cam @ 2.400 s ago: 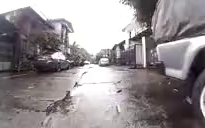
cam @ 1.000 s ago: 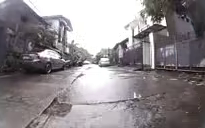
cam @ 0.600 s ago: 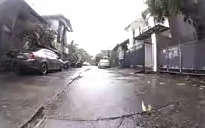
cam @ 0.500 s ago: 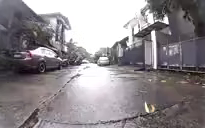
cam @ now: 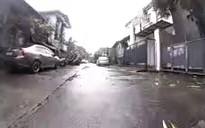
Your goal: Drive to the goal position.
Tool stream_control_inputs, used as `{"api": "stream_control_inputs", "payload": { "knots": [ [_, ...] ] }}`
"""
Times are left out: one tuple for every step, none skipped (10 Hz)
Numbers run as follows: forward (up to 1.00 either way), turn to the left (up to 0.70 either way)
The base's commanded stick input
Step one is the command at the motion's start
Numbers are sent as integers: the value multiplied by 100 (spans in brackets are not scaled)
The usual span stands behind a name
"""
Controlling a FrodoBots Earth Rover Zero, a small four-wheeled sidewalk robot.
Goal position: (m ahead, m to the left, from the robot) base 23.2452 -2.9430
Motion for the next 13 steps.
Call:
{"api": "stream_control_inputs", "payload": {
  "knots": [
    [100, 0],
    [100, 0],
    [100, 0],
    [100, 0],
    [100, 0],
    [100, 0],
    [100, 0],
    [100, 0],
    [100, 0],
    [100, 0],
    [100, 0],
    [100, 0],
    [100, 9]
  ]
}}
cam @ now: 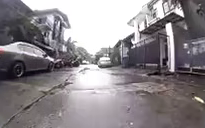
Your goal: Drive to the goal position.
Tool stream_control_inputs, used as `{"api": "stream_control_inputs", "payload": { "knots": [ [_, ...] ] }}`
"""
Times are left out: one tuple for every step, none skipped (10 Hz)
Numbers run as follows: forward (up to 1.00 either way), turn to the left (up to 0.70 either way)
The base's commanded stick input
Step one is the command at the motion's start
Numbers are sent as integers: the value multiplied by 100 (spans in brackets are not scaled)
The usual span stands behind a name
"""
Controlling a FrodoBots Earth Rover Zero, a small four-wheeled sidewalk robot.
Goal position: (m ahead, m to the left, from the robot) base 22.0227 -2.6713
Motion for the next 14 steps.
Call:
{"api": "stream_control_inputs", "payload": {
  "knots": [
    [100, 27],
    [100, 26],
    [100, 0],
    [100, 0],
    [100, 5],
    [100, 27],
    [100, 17],
    [100, 0],
    [100, 1],
    [100, 22],
    [100, 7],
    [100, 0],
    [100, 0],
    [100, 0]
  ]
}}
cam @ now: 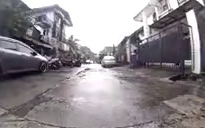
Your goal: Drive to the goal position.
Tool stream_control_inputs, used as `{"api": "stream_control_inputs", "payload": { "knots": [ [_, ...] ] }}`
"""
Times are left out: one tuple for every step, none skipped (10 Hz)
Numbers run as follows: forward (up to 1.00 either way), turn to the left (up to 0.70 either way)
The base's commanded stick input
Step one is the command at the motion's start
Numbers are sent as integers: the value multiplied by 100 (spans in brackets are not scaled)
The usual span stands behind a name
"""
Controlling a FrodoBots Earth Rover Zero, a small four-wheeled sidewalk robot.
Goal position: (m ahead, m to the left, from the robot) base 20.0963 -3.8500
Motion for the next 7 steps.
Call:
{"api": "stream_control_inputs", "payload": {
  "knots": [
    [100, 0],
    [100, 9],
    [100, 26],
    [100, 0],
    [100, 0],
    [100, 0],
    [100, 0]
  ]
}}
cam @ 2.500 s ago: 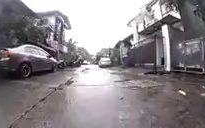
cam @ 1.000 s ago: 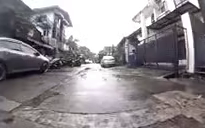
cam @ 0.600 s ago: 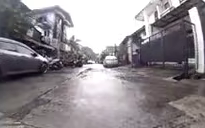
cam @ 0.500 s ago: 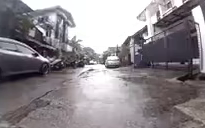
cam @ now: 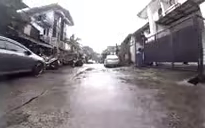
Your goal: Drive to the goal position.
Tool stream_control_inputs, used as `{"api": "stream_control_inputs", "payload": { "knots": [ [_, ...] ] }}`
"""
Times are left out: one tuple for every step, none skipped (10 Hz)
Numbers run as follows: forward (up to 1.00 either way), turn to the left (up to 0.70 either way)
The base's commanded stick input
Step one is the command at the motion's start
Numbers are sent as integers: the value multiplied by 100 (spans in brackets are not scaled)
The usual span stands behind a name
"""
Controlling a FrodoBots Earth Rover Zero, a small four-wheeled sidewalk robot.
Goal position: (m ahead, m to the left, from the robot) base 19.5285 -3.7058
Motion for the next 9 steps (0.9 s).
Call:
{"api": "stream_control_inputs", "payload": {
  "knots": [
    [100, 0],
    [100, 0],
    [100, 0],
    [100, 0],
    [100, 0],
    [100, 0],
    [100, 0],
    [100, 0],
    [100, 0]
  ]
}}
